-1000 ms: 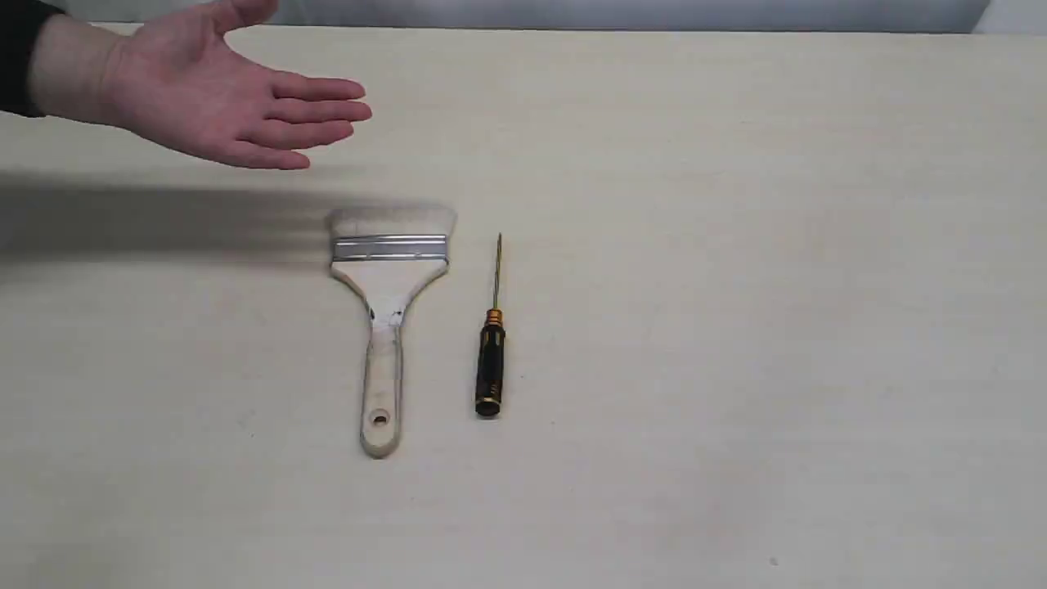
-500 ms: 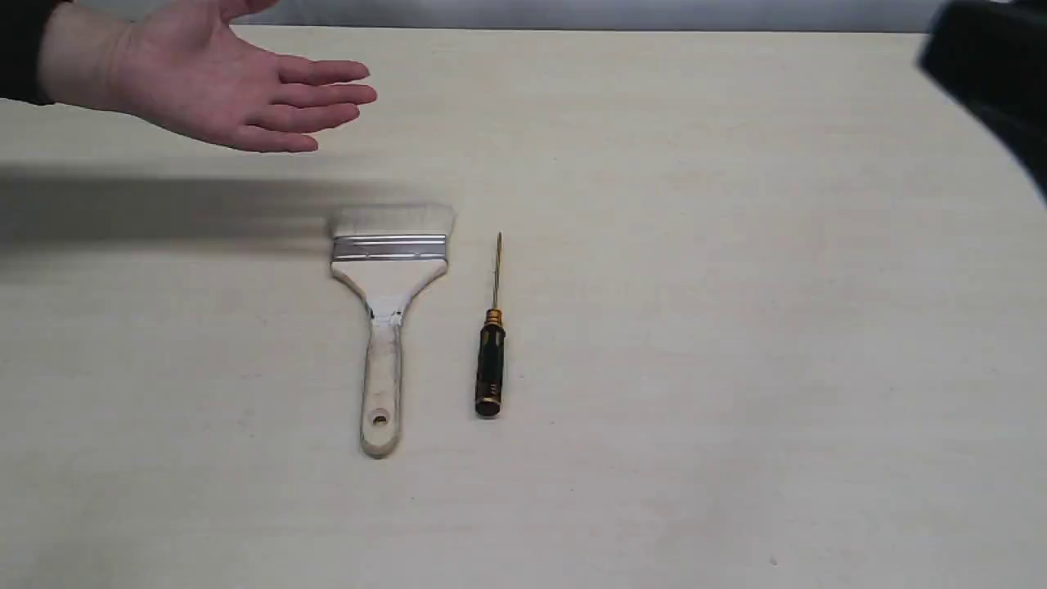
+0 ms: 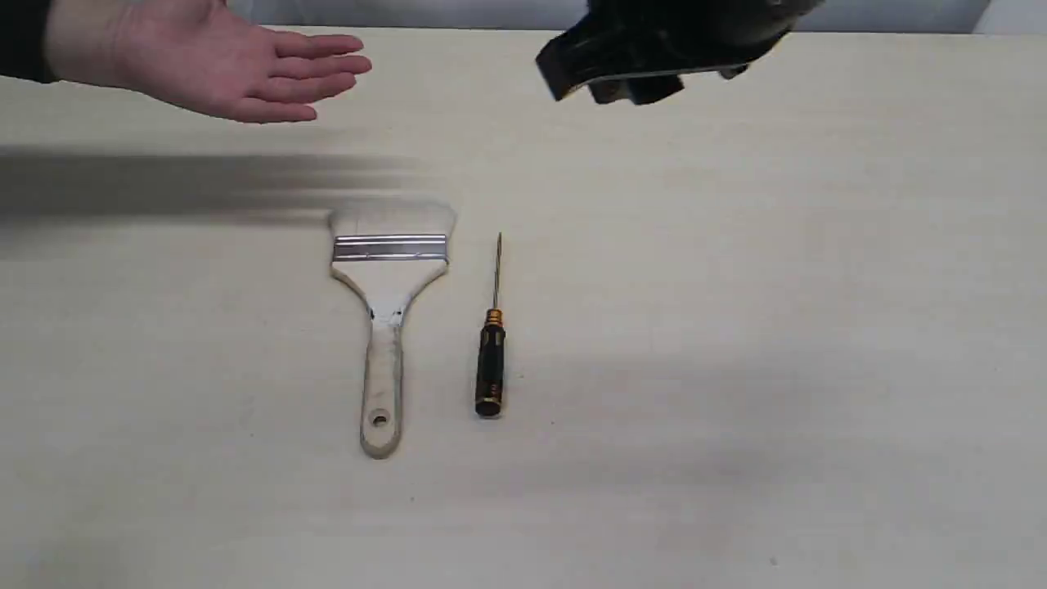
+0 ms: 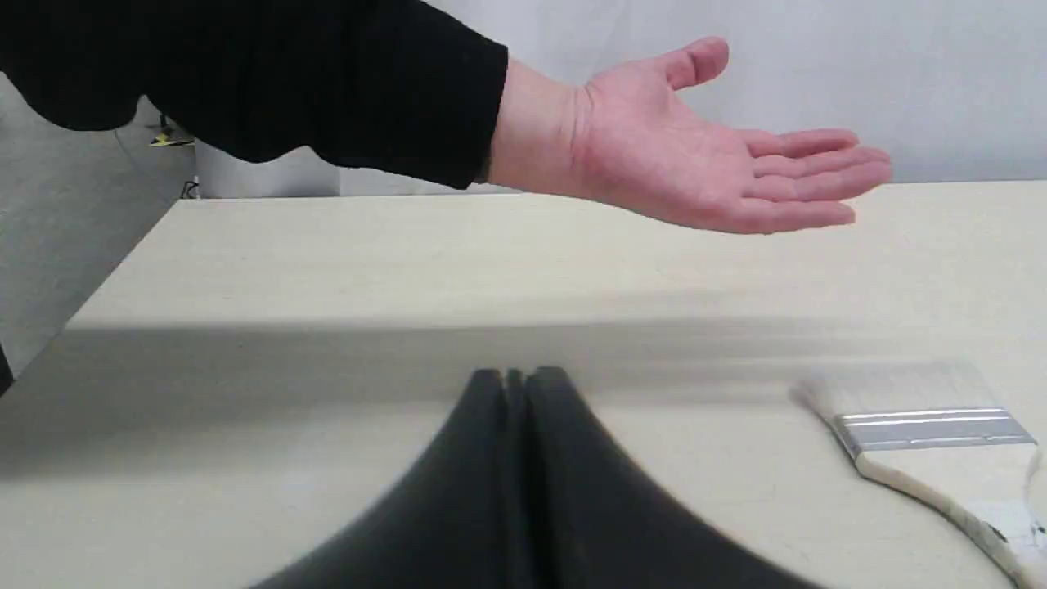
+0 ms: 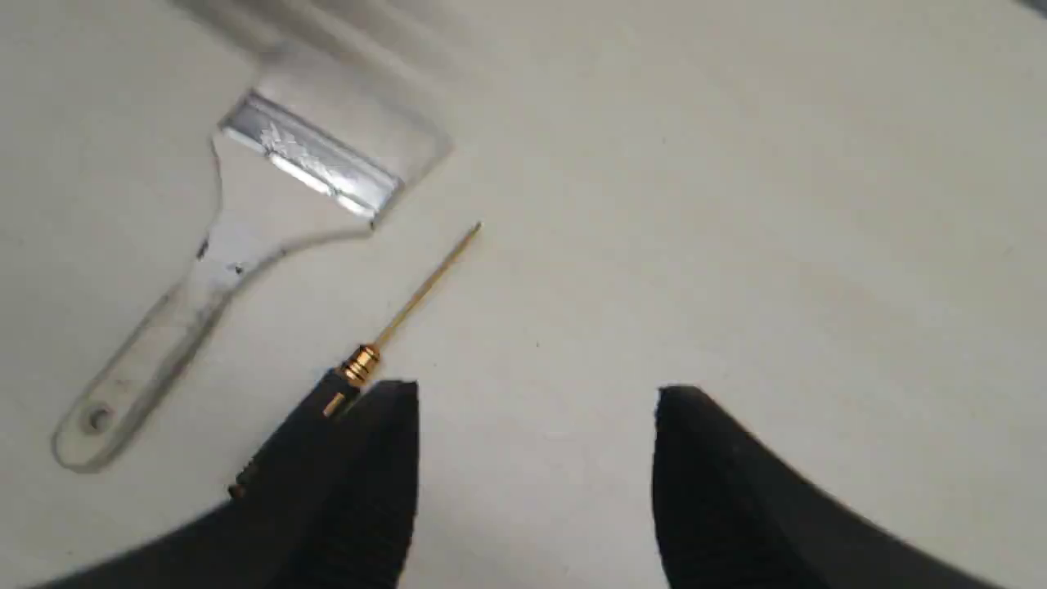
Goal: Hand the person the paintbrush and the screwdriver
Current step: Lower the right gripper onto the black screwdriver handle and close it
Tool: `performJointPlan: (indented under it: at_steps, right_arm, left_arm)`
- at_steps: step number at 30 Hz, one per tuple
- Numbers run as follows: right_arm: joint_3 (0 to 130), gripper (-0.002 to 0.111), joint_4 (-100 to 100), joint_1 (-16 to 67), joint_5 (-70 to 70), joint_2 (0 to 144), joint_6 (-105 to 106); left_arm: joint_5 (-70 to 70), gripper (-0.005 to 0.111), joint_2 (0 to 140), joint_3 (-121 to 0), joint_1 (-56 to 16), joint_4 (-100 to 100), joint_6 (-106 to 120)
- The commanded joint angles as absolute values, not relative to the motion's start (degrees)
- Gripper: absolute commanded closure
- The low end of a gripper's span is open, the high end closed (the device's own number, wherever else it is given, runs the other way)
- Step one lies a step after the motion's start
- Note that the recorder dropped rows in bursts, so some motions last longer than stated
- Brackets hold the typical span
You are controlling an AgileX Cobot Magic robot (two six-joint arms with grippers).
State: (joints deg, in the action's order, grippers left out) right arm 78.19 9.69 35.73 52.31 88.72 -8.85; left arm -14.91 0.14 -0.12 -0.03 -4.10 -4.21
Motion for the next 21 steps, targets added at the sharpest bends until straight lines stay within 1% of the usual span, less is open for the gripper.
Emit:
performJointPlan:
  at_steps: [1, 7, 13, 21]
  right_arm:
    - [83.1, 0.06, 8.8, 36.1, 56.4, 97.0, -9.0]
    - [86.5, 0.06, 2.7, 36.1, 56.0, 107.3, -9.0]
    - [86.6, 0.06, -1.1, 36.1, 54.3, 114.5, -9.0]
    - [86.6, 0.06, 0.5, 41.0, 49.1, 120.1, -9.4]
  left_arm:
    - [-14.4, 0.107, 0.0, 0.0, -0.4, -3.9, -4.3]
    - [-14.2, 0.107, 0.0, 0.0, -0.4, -3.9, -4.3]
    - [-14.2, 0.107, 0.0, 0.0, -0.4, -3.9, -4.3]
    - [-14.2, 0.107, 0.0, 0.0, -0.4, -3.9, -4.3]
